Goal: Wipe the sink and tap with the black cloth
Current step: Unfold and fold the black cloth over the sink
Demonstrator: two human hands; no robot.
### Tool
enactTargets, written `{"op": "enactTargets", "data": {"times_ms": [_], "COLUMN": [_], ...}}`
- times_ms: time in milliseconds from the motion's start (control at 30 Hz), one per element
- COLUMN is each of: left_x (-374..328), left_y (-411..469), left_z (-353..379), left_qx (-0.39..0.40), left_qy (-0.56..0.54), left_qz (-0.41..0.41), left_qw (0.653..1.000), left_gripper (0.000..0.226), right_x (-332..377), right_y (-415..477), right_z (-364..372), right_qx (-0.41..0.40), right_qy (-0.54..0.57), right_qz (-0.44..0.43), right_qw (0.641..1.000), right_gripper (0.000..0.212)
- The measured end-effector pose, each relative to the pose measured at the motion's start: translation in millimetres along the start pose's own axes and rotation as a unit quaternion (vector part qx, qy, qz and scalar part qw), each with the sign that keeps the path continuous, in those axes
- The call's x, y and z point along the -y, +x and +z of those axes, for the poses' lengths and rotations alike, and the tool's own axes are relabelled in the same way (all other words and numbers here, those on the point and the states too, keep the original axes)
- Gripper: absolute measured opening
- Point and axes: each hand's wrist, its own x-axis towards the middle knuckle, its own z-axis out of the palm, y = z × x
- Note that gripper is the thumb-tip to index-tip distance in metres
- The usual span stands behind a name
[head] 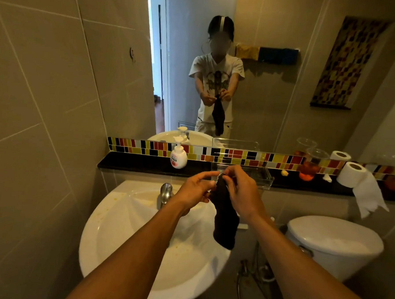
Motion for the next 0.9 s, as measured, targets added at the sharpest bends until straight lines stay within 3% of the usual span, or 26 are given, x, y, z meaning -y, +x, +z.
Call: {"op": "enactTargets", "data": {"times_ms": [133, 433, 633, 900], "left_x": [1, 12, 18, 13], "left_y": [2, 1, 2, -6], "left_z": [1, 6, 2, 8], "left_qx": [0.045, -0.043, -0.078, -0.026], "left_qy": [0.020, 0.085, 0.134, 0.065], "left_qz": [0.041, 0.076, 0.090, 0.067], "left_qw": [0.998, 0.993, 0.984, 0.995], "left_gripper": [0.041, 0.017, 0.008, 0.012], "right_x": [0, -11, -18, -16], "right_y": [-3, -2, -4, -7], "right_z": [0, 4, 5, 1], "right_qx": [0.004, 0.020, 0.066, 0.086], "right_qy": [0.017, -0.048, -0.127, -0.123], "right_qz": [0.020, 0.001, -0.024, -0.033], "right_qw": [1.000, 0.999, 0.989, 0.988], "right_gripper": [0.013, 0.004, 0.022, 0.010]}}
